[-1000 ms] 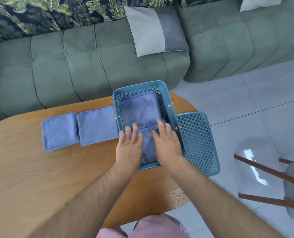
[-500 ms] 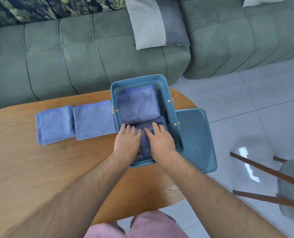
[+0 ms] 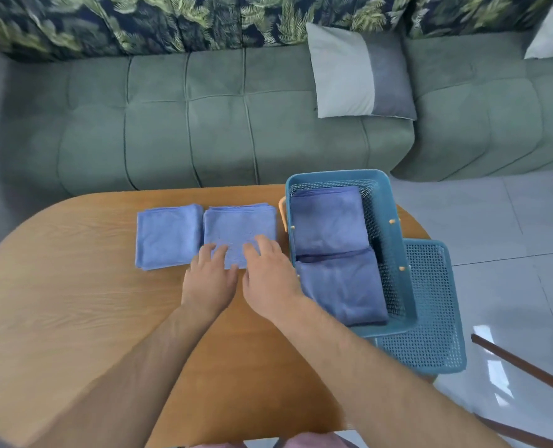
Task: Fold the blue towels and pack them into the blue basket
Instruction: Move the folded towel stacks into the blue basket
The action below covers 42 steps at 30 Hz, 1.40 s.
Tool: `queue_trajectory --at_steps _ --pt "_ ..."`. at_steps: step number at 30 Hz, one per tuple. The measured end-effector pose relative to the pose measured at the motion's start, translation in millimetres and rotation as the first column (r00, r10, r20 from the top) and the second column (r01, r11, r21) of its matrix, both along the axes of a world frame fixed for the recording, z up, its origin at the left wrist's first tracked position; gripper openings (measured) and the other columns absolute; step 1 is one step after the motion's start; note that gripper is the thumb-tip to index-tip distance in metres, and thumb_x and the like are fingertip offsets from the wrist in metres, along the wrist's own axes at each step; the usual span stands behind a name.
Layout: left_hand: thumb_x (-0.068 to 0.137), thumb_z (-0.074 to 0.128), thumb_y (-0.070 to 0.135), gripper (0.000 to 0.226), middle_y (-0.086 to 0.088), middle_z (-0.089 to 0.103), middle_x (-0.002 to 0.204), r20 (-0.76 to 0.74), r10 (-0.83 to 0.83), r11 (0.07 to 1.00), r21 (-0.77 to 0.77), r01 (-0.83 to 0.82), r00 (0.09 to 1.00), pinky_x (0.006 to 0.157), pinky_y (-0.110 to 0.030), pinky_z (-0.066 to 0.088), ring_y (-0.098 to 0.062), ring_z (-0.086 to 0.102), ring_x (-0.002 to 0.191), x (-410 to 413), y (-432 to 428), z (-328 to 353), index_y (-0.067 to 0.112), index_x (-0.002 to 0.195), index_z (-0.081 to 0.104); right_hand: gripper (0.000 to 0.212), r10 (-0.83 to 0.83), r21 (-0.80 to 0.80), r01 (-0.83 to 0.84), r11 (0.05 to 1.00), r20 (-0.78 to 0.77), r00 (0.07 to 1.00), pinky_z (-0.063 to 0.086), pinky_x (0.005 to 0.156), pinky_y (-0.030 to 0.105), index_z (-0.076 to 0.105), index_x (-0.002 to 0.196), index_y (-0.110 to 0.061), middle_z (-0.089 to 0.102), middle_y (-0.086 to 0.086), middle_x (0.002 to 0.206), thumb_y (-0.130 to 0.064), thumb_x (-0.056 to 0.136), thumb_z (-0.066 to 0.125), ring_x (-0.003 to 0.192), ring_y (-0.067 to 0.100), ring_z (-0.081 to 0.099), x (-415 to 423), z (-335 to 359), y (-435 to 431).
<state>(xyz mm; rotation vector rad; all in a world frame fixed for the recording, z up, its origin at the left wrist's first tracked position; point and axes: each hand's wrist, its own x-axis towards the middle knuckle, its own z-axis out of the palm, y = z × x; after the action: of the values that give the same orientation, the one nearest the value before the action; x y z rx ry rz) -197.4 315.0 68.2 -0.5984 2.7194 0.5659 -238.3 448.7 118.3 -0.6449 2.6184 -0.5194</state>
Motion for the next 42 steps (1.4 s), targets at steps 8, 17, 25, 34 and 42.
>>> queue_trajectory --at_steps 8,17,25,34,42 --pt "0.098 0.053 0.036 0.062 -0.005 0.027 0.152 0.150 0.193 0.936 0.269 -0.228 0.970 0.099 -0.041 0.045 -0.030 0.051 0.125 -6.1 -26.3 -59.3 0.022 0.153 0.029 0.055 -0.200 0.354 0.115 0.928 0.213 0.956 0.039 0.110 0.043 0.037 0.140 -0.014 0.003 0.024 0.159 -0.004 0.089 0.056 0.144 0.039 0.020 -25.0 -97.6 -34.9" --pt "0.094 0.056 0.018 0.035 -0.007 0.044 0.128 0.153 0.399 0.786 0.451 -0.423 0.904 0.061 -0.024 0.047 -0.017 0.057 0.073 -35.0 -38.3 -51.6 0.023 0.128 0.051 0.040 -0.399 0.277 0.344 0.897 0.172 0.901 0.047 0.087 0.037 0.043 0.124 -0.014 0.036 0.017 0.126 -0.009 0.088 0.060 0.107 0.035 0.050 -51.6 -103.8 -41.0" --pt "0.082 0.062 0.008 0.053 0.004 0.055 0.126 0.035 0.340 0.766 0.569 -0.298 0.940 0.092 -0.024 0.050 -0.009 0.060 0.103 -28.2 -54.1 -0.5 0.021 0.133 0.059 0.053 -0.229 0.111 0.212 0.971 0.185 0.956 0.045 0.082 0.036 0.046 0.133 -0.018 0.032 0.007 0.135 -0.006 0.083 0.061 0.115 0.030 0.041 -44.5 -40.5 -42.0" --pt "0.088 0.073 0.023 0.054 0.002 0.042 0.137 -0.317 0.119 0.917 0.399 0.018 0.941 0.093 -0.025 0.047 -0.007 0.054 0.092 -13.8 4.6 95.4 0.024 0.140 0.055 0.054 -0.303 -0.196 0.289 0.937 -0.046 0.952 0.044 0.091 0.042 0.046 0.144 -0.022 0.035 0.004 0.144 -0.011 0.093 0.058 0.114 0.028 0.042 -43.1 52.6 44.0" --pt "0.094 0.060 0.023 0.060 -0.006 0.028 0.154 -0.199 -0.103 0.932 0.324 0.164 0.975 0.106 -0.034 0.041 -0.021 0.047 0.132 -68.9 120.0 80.6 0.014 0.150 0.040 0.054 -0.403 -0.013 0.403 0.915 -0.020 0.915 0.045 0.100 0.047 0.046 0.143 -0.017 0.036 0.008 0.143 -0.013 0.092 0.061 0.125 0.033 0.042 -76.4 35.2 145.1"
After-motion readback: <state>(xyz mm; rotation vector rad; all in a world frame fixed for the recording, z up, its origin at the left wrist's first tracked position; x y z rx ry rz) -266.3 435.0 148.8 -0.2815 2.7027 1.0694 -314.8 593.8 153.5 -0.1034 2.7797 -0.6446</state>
